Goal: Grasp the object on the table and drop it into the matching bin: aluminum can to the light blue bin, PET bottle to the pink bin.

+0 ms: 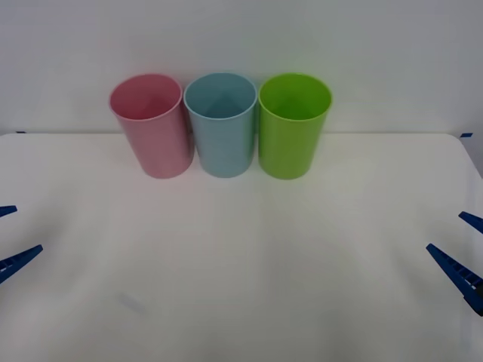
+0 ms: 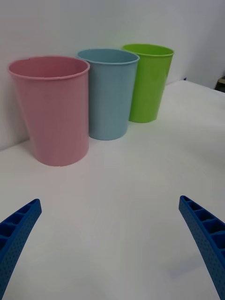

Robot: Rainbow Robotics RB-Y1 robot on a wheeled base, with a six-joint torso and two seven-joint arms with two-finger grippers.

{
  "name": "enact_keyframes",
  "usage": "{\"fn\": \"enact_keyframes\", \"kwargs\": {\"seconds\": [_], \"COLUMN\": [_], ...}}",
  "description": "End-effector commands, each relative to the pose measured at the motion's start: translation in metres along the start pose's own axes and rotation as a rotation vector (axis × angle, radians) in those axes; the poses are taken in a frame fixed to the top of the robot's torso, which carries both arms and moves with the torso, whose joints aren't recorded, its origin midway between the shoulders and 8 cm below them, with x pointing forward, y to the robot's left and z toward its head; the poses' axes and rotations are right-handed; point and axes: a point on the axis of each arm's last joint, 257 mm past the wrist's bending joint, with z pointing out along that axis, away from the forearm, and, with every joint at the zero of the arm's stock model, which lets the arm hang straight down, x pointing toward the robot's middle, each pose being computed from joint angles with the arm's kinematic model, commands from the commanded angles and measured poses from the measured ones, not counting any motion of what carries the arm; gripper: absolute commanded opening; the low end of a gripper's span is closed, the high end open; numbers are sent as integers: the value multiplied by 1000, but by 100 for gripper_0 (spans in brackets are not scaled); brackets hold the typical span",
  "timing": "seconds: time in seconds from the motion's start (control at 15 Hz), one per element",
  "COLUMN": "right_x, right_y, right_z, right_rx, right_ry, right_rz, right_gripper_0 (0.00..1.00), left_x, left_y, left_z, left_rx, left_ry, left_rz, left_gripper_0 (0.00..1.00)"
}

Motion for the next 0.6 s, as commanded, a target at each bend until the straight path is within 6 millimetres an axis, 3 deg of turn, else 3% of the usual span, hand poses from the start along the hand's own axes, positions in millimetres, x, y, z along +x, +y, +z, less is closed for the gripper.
{"fn": "enact_keyframes", "kwargs": {"seconds": [0.07,0.6], "right_x": [0,0], "right_y": [0,0], "right_z": [0,0], "right_rx": [0,0], "right_ry": [0,0], "right_rz": [0,0], "right_gripper_0": [100,100], "left_x": [0,10], "left_y": [-10,-18], "left_z": [2,9], "left_rx": [23,46], "left_ry": [-27,-1], "left_rz": [-40,-46], "left_gripper_0": [100,100]}}
